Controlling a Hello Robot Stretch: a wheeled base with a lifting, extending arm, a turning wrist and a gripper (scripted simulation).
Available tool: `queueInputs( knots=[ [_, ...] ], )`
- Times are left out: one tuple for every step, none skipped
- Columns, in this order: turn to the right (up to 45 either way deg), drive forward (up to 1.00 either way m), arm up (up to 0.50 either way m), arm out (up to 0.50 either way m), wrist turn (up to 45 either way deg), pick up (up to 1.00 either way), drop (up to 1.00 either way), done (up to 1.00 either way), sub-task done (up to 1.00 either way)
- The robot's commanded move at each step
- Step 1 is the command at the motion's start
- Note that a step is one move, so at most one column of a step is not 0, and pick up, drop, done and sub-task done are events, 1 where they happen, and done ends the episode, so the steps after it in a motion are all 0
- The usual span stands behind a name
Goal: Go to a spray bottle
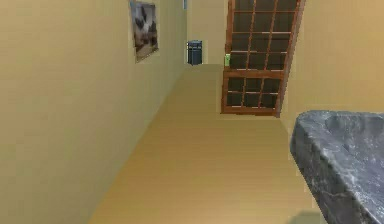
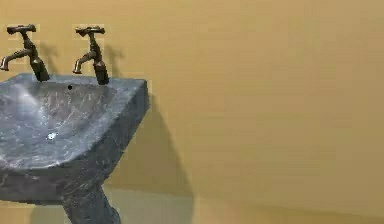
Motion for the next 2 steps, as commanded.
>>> queueInputs(
  knots=[
    [0.0,1.00,0.00,0.00,0.0,0.00,0.00,0.00,0.00],
    [0.0,1.00,0.00,0.00,0.0,0.00,0.00,0.00,0.00]
  ],
)
